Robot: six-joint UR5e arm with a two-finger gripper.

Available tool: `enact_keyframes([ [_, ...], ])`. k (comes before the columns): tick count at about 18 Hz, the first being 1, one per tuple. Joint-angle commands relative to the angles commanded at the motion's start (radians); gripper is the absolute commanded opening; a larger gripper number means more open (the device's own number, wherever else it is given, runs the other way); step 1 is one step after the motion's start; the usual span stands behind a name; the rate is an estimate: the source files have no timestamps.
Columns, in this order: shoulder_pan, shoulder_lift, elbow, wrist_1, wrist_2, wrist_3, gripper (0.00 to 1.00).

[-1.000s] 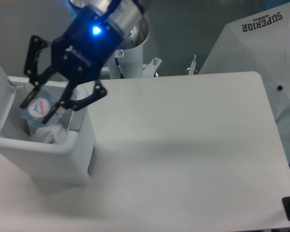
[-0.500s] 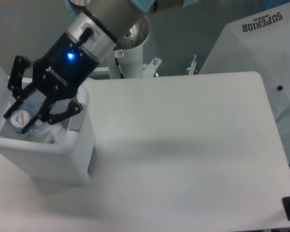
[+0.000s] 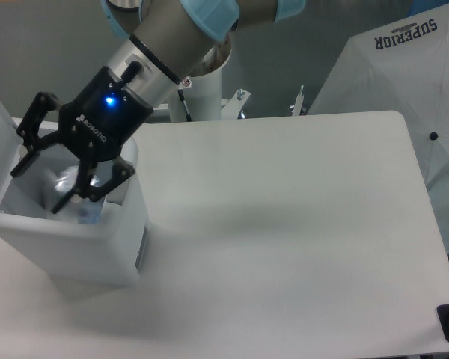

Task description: Place the trash in the trash can

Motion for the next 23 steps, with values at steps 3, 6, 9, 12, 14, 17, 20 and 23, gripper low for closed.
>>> enact_keyframes([
  [3,0.055,0.011,0.0,0.0,-0.002,0.0,1.0],
  [6,0.103,0.009,0.003,0.0,0.0,0.002,1.0],
  [9,0.156,0.008,0.012,-0.002,0.0,0.006,1.0],
  [12,0.224,0.006,0.017,-0.002,0.002,0.006,1.0],
  [14,0.253,-0.001,0.017,-0.002,0.006,0.008,1.0],
  [17,0.285,-0.006,-0.001,-0.006,0.021,0.056,1.0],
  [20,0.296,-0.021,-0.009,-0.006,0.072,0.113,1.0],
  [23,0.295,-0.061,-0.012,-0.008,0.216,0.124,1.0],
])
